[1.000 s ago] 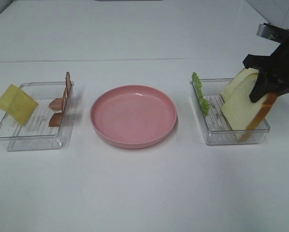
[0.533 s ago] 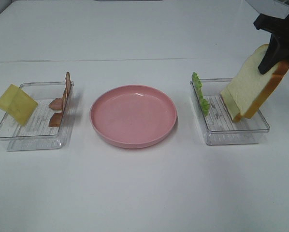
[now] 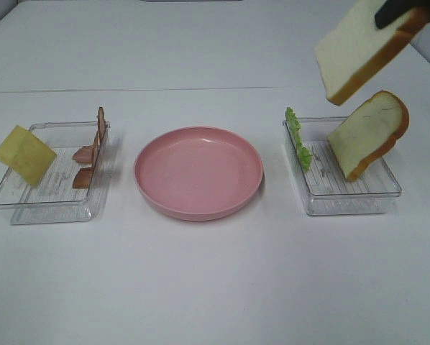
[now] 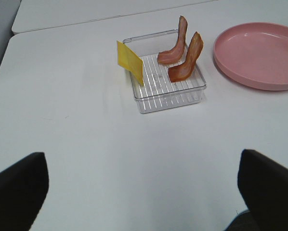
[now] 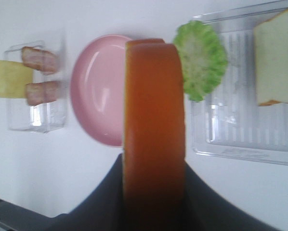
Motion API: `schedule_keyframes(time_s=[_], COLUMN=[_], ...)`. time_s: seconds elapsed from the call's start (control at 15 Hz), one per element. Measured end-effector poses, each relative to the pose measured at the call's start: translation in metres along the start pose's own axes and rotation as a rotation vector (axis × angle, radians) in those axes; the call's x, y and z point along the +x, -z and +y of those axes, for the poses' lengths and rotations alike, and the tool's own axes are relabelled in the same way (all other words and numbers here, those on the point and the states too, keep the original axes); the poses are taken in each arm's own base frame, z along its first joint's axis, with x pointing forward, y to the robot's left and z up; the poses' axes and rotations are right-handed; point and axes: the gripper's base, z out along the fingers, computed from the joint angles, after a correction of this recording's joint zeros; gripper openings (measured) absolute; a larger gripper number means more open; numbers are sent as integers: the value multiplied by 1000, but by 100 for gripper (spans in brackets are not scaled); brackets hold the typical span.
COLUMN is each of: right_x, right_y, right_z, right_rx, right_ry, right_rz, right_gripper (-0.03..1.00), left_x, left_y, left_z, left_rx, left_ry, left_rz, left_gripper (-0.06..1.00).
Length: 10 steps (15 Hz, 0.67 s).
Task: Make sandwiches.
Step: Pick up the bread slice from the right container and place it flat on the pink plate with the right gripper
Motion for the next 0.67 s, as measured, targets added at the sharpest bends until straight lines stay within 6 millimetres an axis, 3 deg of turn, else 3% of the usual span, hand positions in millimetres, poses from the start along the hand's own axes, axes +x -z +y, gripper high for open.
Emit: schedule_keyframes(time_s=[0.2,0.4,0.53,0.67], right_x=[29,49,58,70], right_y=[3,-32,-62,-96], right_z=[60,93,89,71], right_rx=[-72,-145,-186,-219], right_ry=[145,185,134,105], right_rz=[20,15,1,-9], right_gripper=[23,23,23,23], left_x=[0,0,0,0], left_y=[0,0,0,0], left_z=[0,0,0,0], left_rx=[0,0,0,0], left_ry=[0,0,0,0], left_rz=[0,0,0,0], left_gripper=[99,99,99,99])
